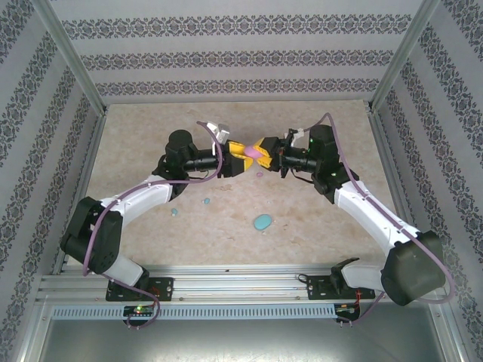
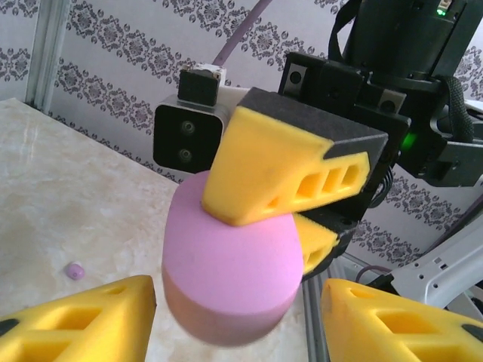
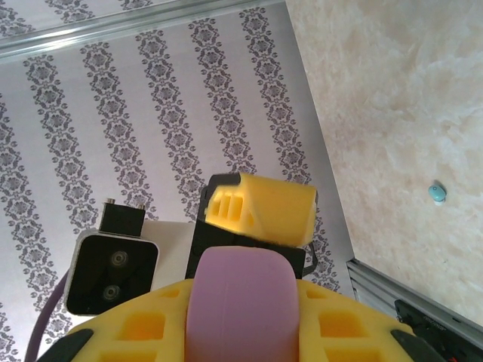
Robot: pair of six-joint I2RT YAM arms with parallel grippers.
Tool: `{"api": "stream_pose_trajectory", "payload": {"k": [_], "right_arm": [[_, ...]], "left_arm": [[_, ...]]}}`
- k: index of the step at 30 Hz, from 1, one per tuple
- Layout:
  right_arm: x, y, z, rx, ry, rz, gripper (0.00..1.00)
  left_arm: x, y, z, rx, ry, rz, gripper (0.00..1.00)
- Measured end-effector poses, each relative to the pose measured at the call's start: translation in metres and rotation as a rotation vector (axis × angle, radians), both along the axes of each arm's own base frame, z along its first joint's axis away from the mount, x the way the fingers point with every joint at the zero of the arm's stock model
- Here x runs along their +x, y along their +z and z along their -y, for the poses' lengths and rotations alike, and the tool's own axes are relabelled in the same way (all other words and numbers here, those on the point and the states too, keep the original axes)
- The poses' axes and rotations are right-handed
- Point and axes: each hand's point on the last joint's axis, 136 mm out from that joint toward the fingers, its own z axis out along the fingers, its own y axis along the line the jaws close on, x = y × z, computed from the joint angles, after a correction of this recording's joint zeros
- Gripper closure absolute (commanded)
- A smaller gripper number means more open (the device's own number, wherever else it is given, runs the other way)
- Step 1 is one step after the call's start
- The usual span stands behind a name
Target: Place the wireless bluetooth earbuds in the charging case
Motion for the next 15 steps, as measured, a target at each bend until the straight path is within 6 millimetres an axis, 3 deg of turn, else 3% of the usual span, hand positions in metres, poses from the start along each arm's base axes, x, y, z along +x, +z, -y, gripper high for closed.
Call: {"api": "stream_pose_trajectory", "payload": {"k": [5,11,15], "right_arm": [[0.0016,-0.0017,-0.0035,0.008,0.006,-0.009,0.87],[0.0031,-0.0009,-0.0038,0.014,0.001,-0.011,0.87],[0.0024,0.0013,-0.0055,0.019,0.006,-0.001,0.87]], "left_arm": [[0.0064,-0.0007,0.0015,-0.002,0.024,-0.006,0.58],[0.0084,-0.0006,0.002,-0.006,0.031,-0.009,0.51],[0.0079,0.0002,0.0025,-0.006,0.029,-0.007,0.56]]}}
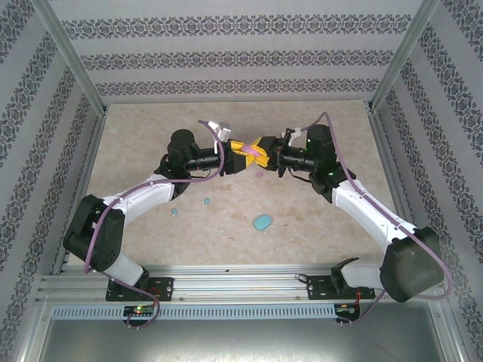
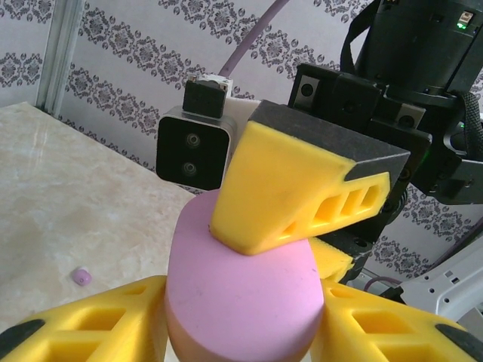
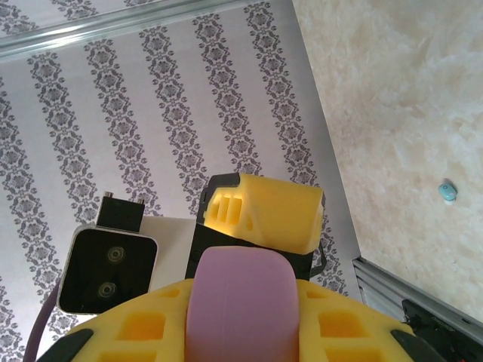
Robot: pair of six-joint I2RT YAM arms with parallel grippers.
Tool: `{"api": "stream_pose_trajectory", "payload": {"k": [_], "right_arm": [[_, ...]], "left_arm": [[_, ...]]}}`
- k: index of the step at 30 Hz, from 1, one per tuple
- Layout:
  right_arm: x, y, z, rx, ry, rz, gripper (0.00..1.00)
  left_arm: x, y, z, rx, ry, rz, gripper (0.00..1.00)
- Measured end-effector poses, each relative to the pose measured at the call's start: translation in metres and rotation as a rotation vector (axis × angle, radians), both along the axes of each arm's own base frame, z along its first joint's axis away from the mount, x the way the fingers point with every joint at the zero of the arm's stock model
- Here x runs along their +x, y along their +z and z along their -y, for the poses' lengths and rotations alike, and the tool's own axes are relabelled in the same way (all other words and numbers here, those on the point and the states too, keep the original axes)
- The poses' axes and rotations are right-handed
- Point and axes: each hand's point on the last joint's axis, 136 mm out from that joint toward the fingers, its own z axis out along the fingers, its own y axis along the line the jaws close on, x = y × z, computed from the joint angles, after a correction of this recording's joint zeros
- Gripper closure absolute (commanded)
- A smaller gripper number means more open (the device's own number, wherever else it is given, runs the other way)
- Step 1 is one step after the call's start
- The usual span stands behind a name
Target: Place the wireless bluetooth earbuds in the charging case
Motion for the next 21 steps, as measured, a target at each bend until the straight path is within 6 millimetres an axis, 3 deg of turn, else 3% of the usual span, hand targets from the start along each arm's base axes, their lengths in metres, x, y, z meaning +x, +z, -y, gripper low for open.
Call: {"api": "stream_pose_trajectory", "payload": {"k": [5,8,14,17,21], "right_arm": [[0.001,0.001,0.0,0.006,-0.008,-0.008,0.85],[0.001,0.001,0.0,0.007,-0.01,-0.009,0.75],[-0.001,0.004,0.001,0.002,-0.004,0.018,0.41],[-0.005,0.009,0.005,-0.037,0.0,0.072,0.35],[-0.011,0.031,0.024,-0.115,-0.022,0.232,0.35]], "left_arm": [[0.001,0.0,0.0,0.002,0.004,0.009,0.75],[0.001,0.001,0.0,0.001,0.007,0.008,0.82],[-0.003,0.005,-0.001,0.002,0.005,0.009,0.86],[-0.008,0.009,-0.002,0.007,-0.008,0.004,0.87],[-0.014,0.019,-0.002,0.007,-0.048,0.004,0.87]]}}
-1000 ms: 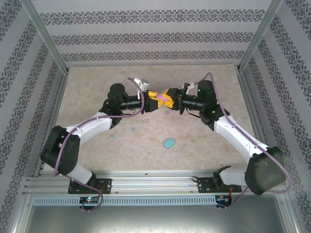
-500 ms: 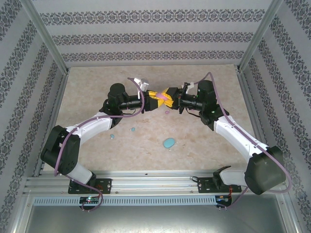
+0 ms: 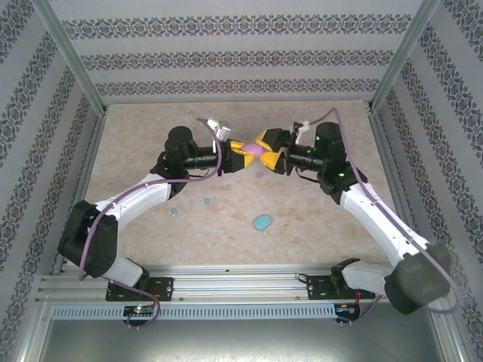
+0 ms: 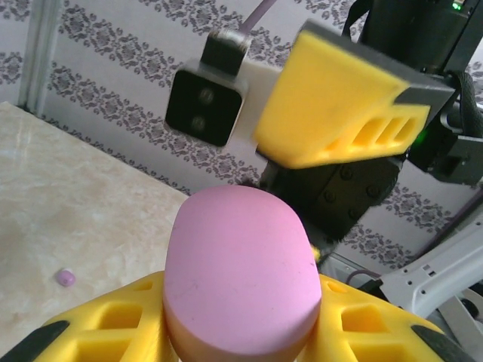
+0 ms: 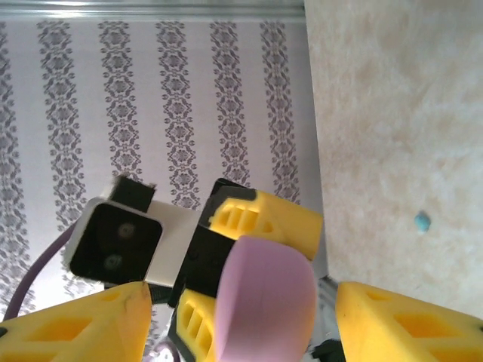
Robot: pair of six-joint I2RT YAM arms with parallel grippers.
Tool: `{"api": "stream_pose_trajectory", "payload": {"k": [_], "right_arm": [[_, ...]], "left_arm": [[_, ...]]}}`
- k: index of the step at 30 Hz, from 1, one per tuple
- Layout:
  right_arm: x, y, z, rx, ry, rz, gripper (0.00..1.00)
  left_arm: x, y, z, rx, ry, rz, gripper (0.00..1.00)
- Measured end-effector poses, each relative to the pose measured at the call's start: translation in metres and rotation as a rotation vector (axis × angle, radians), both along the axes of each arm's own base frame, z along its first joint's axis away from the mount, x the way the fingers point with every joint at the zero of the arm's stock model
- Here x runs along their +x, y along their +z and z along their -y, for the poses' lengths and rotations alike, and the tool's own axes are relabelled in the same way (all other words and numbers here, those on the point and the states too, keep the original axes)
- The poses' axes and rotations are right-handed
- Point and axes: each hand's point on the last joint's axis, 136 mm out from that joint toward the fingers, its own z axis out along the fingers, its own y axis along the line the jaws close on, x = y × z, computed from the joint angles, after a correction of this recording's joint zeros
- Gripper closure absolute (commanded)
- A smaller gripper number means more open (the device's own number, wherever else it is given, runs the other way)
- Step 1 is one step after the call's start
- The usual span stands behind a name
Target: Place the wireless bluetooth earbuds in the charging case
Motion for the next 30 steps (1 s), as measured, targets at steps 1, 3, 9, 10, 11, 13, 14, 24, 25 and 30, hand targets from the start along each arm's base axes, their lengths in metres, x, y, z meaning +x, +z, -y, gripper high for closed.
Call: {"api": "stream_pose_trajectory", "payload": {"k": [1,3,9,10,11,13,14,24,25,30], "right_arm": [[-0.003,0.009,0.007,-0.021,-0.009,0.06,0.35],[-0.009,0.026,0.018,-0.074,-0.02,0.184,0.34],[-0.037,0.069,0.013,-0.294,0.092,0.602,0.29],[-0.041,0.07,0.009,-0.322,0.121,0.648,0.29],[-0.045,0.07,0.005,-0.346,0.154,0.689,0.29],[-0.05,0.064,-0.003,-0.372,0.214,0.743,0.29],[-0.051,0.06,-0.008,-0.377,0.245,0.759,0.3],[-0.05,0.04,-0.038,-0.354,0.397,0.792,0.45],[-0.051,0.041,-0.039,-0.348,0.404,0.794,0.47],[-0.052,0.043,-0.041,-0.332,0.419,0.809,0.52]], "left_arm": [[-0.003,0.003,-0.001,-0.003,-0.015,-0.001,0.87],[-0.007,0.009,-0.004,-0.006,-0.039,-0.009,0.86],[-0.018,0.029,-0.02,0.006,-0.07,-0.037,0.85],[-0.021,0.035,-0.024,0.008,-0.074,-0.039,0.85],[-0.023,0.039,-0.027,0.01,-0.079,-0.042,0.85],[-0.029,0.048,-0.032,0.01,-0.094,-0.046,0.85],[-0.032,0.052,-0.034,0.01,-0.105,-0.046,0.85],[-0.047,0.058,-0.036,0.004,-0.165,-0.09,0.86],[-0.047,0.058,-0.036,0.004,-0.168,-0.095,0.86],[-0.049,0.058,-0.036,0.003,-0.175,-0.113,0.86]]}}
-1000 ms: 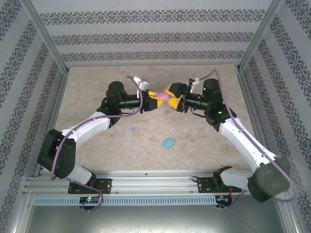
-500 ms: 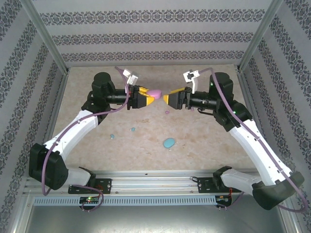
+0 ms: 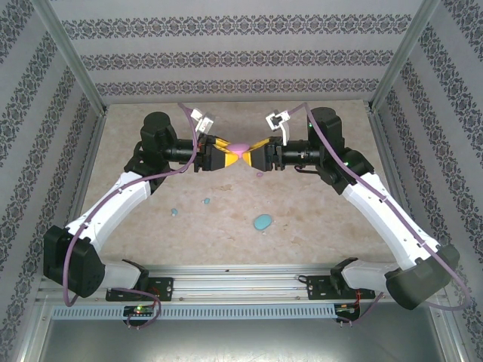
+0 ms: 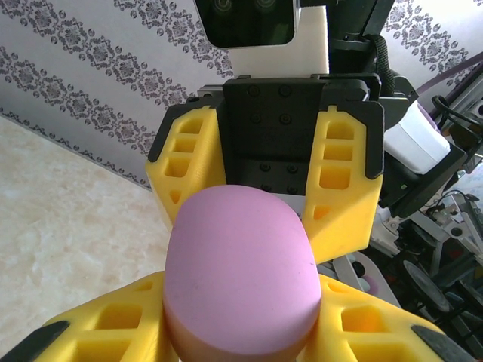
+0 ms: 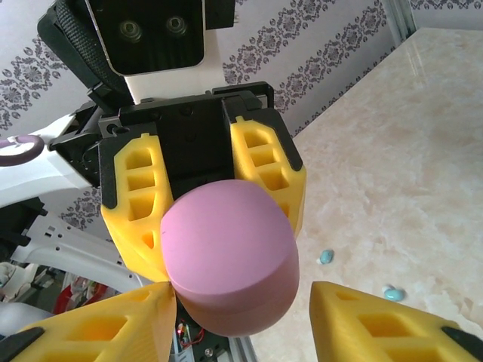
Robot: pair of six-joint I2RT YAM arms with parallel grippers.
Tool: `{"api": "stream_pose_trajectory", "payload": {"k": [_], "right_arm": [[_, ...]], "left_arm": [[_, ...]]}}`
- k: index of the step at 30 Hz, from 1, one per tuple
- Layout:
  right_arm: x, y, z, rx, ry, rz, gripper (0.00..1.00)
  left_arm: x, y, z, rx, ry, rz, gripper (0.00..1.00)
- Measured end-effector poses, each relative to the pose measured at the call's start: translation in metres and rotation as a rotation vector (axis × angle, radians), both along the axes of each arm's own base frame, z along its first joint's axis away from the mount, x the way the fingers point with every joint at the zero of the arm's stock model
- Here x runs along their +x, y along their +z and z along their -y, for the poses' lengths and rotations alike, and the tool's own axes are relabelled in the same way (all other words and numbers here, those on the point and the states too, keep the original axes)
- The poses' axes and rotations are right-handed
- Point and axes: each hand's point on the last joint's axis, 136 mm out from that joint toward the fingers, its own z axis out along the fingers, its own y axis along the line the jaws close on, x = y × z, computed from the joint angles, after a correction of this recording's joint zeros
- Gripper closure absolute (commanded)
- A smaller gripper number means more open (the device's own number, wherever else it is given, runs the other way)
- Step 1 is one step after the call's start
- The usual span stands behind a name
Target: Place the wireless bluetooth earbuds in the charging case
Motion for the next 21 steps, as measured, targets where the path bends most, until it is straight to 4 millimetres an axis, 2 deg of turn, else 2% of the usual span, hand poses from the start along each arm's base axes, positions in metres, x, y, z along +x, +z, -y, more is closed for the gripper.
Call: {"api": "stream_pose_trajectory", "payload": {"k": [6,10,16,21], "right_arm": [[0.002,0.003,-0.003,0.02,0.013,0.006,0.48],[0.004,-0.001,-0.008,0.023,0.031,-0.022,0.5],[0.005,-0.003,-0.013,0.039,0.056,-0.054,0.64],[0.007,-0.002,-0.014,0.05,0.053,-0.069,0.65]], "left_arm": [[-0.001,0.0,0.0,-0.001,-0.007,-0.021,0.86],[0.0,-0.005,-0.001,0.001,-0.002,-0.051,0.86],[0.002,-0.006,-0.003,0.0,0.004,-0.071,0.86],[0.003,-0.005,-0.005,-0.008,0.006,-0.07,0.86]]}}
